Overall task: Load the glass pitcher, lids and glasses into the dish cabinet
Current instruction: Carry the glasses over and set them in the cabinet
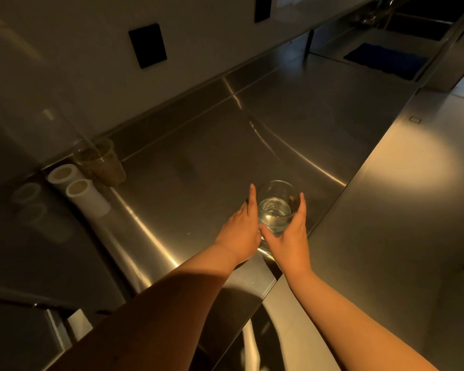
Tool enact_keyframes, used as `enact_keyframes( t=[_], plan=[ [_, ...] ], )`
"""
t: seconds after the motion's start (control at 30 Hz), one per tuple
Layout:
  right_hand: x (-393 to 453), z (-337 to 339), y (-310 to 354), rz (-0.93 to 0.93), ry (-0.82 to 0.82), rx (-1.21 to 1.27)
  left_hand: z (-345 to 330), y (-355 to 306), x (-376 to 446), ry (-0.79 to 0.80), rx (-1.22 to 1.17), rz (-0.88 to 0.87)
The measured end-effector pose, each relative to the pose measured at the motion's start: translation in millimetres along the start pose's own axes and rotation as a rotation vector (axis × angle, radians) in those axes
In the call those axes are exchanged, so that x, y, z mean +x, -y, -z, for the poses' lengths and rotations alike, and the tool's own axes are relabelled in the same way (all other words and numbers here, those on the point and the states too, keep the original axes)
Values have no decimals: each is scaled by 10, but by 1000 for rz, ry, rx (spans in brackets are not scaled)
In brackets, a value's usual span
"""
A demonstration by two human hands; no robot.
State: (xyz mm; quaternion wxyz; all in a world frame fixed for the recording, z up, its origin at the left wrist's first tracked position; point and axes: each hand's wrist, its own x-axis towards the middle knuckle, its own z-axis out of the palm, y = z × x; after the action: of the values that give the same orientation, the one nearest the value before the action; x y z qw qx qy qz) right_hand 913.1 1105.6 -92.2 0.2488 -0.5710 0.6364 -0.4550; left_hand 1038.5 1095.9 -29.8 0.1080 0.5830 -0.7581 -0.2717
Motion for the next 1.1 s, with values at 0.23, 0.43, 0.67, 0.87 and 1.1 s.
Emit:
enact_keyframes(
  t=[0.23, 0.43, 0.67, 0.87, 1.1],
  plan=[
    [39, -132, -62, -27, -60, 73, -42, 25, 11, 15, -12, 33],
    [56, -193, -10, -91, -122, 143, -34, 19, 4, 33, -62, 65],
    [87, -160, 57, -113, -110, 166, 1, 7, -4, 42, -88, 72],
    [106, -154, 86, -101, -119, 159, -3, -10, -7, 55, -103, 78],
    [98, -184, 34, -130, -96, 178, 8, 24, -16, 50, -78, 65]
  ],
)
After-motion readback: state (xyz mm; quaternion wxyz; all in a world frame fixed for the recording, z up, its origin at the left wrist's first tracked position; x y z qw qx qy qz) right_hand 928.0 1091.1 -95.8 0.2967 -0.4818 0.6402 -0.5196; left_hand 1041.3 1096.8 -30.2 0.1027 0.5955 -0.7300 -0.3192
